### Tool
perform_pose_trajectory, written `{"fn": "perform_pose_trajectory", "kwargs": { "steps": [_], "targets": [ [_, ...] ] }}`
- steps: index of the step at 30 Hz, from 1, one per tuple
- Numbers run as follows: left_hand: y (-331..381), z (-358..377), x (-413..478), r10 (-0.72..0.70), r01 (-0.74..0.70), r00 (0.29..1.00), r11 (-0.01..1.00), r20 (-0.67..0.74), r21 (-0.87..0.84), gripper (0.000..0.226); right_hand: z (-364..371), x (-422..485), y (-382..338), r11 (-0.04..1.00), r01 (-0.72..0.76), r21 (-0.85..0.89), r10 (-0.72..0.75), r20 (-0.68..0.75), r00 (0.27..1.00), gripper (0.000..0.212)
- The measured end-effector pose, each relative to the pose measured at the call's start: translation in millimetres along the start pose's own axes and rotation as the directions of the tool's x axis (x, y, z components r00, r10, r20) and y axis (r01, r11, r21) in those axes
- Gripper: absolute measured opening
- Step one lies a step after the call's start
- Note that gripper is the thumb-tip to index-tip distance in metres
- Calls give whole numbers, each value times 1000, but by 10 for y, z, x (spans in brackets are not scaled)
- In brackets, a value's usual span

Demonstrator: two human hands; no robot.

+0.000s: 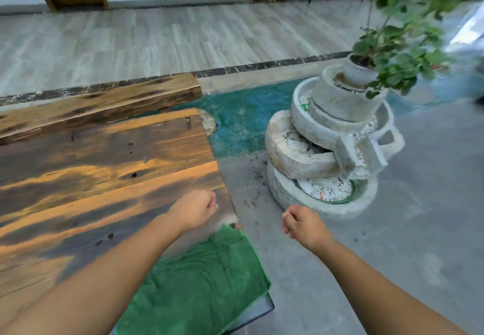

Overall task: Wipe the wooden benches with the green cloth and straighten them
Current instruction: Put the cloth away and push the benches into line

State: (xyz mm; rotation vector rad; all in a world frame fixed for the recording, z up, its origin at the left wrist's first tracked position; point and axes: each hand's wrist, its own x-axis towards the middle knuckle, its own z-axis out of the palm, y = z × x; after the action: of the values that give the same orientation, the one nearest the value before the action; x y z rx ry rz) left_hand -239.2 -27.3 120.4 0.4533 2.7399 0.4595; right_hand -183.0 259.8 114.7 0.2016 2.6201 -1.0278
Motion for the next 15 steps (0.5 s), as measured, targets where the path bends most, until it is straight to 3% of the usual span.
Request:
{"fn": "perform_pose_trajectory", "kwargs": {
  "steps": [5, 9, 15],
  "targets": [
    [1395, 256, 443, 172, -182, 980, 978, 95, 105, 25, -756, -572, 955, 985, -174, -14, 170, -144, 975, 33],
    [2761, 509, 681, 314, -337, 936, 929, 158, 154, 33, -1518, -1186, 1853, 960, -276, 42, 275, -316, 908, 27],
    [4914, 1122, 930, 549, -592, 803, 778, 232, 210, 31, -2412, -2224, 3225, 881, -399, 254, 472, -537, 699, 16]
  ]
}}
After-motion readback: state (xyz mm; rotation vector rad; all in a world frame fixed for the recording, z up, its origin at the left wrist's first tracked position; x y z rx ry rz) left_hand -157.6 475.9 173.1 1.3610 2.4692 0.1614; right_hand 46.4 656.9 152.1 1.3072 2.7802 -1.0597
